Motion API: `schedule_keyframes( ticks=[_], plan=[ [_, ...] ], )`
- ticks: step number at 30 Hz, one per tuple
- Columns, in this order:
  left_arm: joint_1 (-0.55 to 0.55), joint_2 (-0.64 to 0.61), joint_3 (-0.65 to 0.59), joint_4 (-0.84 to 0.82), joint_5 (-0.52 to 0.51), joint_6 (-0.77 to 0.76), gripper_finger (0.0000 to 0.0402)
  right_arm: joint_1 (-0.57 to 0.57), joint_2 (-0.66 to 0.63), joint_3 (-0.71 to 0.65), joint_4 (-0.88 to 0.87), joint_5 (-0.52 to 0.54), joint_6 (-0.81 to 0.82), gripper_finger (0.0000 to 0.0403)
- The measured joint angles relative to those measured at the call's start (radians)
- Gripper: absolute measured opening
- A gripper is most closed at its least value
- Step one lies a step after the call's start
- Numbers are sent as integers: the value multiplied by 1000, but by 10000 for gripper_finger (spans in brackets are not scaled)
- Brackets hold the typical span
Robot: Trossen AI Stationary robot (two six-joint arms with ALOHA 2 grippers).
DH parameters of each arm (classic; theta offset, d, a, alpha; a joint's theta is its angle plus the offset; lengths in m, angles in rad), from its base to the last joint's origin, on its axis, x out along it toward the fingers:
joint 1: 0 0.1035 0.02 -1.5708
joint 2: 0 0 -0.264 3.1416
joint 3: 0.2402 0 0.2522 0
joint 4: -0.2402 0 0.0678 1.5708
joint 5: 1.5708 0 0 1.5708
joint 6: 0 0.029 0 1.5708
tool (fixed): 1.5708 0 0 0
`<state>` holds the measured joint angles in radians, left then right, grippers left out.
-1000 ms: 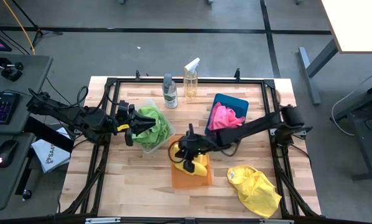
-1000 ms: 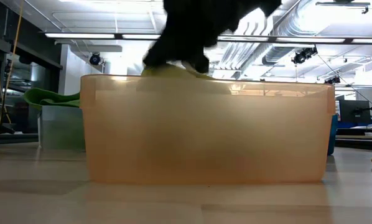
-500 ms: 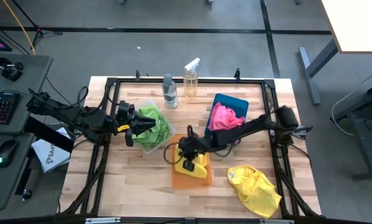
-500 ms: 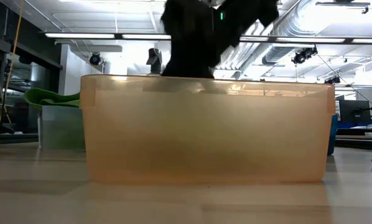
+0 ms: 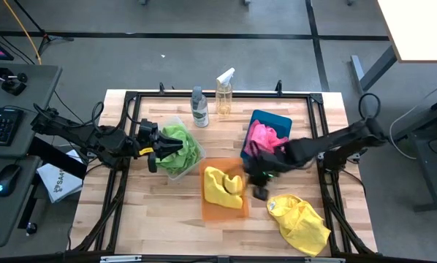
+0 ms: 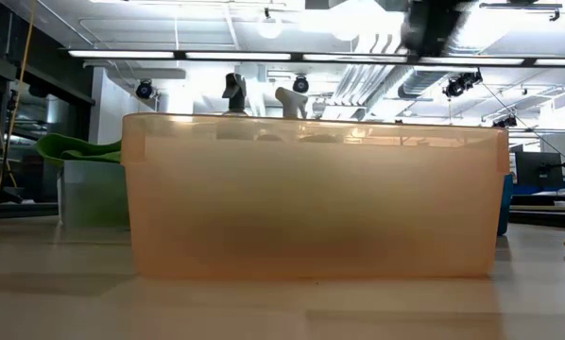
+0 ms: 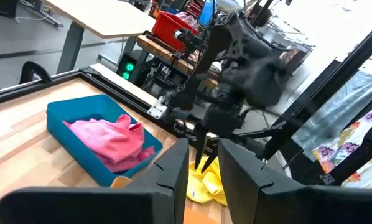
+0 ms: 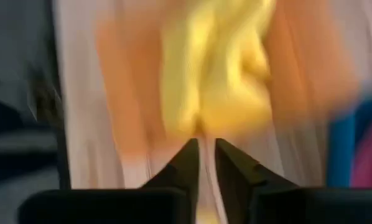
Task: Sort microfiber towel by color & place in baskets
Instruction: Put the yellow microfiber towel into the orange bin
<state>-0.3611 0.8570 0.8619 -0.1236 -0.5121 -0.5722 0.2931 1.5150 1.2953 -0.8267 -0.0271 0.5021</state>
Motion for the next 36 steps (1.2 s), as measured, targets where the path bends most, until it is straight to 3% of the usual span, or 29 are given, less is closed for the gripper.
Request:
schedule_keyframes(
  ticks=[5,10,15,22,31,34,36],
  plan=[
    [0,0,0,2,0,-14,76,171,-16,-5,-297,22,223,139],
    [0,0,0,7,0,-27,76,373,-21,-91,-318,-74,433,232],
    [0,0,0,12,0,-28,76,540,-21,-175,-265,-192,631,274],
    [0,0,0,12,-29,-27,76,648,-21,-243,-279,-187,829,278],
    [0,0,0,12,-44,-27,76,677,-21,-352,-91,-186,920,271],
    [0,0,0,12,-43,-22,76,676,-21,-360,-95,-186,932,222],
    [0,0,0,12,-44,-10,76,676,-21,-354,-100,-185,932,147]
  ],
)
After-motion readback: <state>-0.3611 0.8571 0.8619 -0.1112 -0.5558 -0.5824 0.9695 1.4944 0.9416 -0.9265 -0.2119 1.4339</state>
